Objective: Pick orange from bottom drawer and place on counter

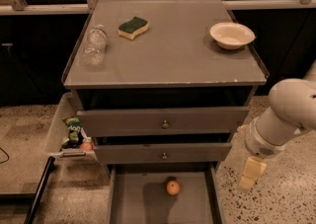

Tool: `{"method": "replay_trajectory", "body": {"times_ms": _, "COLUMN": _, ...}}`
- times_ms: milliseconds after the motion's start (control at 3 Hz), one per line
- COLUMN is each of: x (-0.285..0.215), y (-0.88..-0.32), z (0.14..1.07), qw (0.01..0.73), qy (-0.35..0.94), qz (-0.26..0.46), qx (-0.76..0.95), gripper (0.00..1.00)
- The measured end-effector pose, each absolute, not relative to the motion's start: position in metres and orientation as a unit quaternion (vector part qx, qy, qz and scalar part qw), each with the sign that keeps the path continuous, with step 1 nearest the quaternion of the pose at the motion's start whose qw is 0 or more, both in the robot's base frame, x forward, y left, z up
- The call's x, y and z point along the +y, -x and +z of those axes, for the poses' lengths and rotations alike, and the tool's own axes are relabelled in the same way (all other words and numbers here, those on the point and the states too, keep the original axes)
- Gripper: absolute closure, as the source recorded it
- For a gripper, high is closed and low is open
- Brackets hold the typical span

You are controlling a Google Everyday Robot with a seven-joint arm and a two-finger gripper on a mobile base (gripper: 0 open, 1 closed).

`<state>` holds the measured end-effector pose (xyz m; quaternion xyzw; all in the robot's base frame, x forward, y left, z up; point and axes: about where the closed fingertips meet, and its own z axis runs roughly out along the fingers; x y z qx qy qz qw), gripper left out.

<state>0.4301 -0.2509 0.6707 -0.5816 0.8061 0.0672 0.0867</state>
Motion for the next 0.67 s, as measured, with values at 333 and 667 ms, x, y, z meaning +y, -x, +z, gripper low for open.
{"method": "replay_trajectory", "body": {"times_ms": 333, "x": -0.252, "y": -0.438, "z": 0.621, "qw": 0.087, "qy": 0.579, "qz": 0.074, "qx": 0.807, "gripper": 0.00}}
{"method": "replay_trajectory", "body": {"times_ms": 667, "x": -0.251, "y": -0.446, "z": 0.577, "qw": 0.093, "qy": 0.581, "qz": 0.087, "qx": 0.804, "gripper": 0.00}}
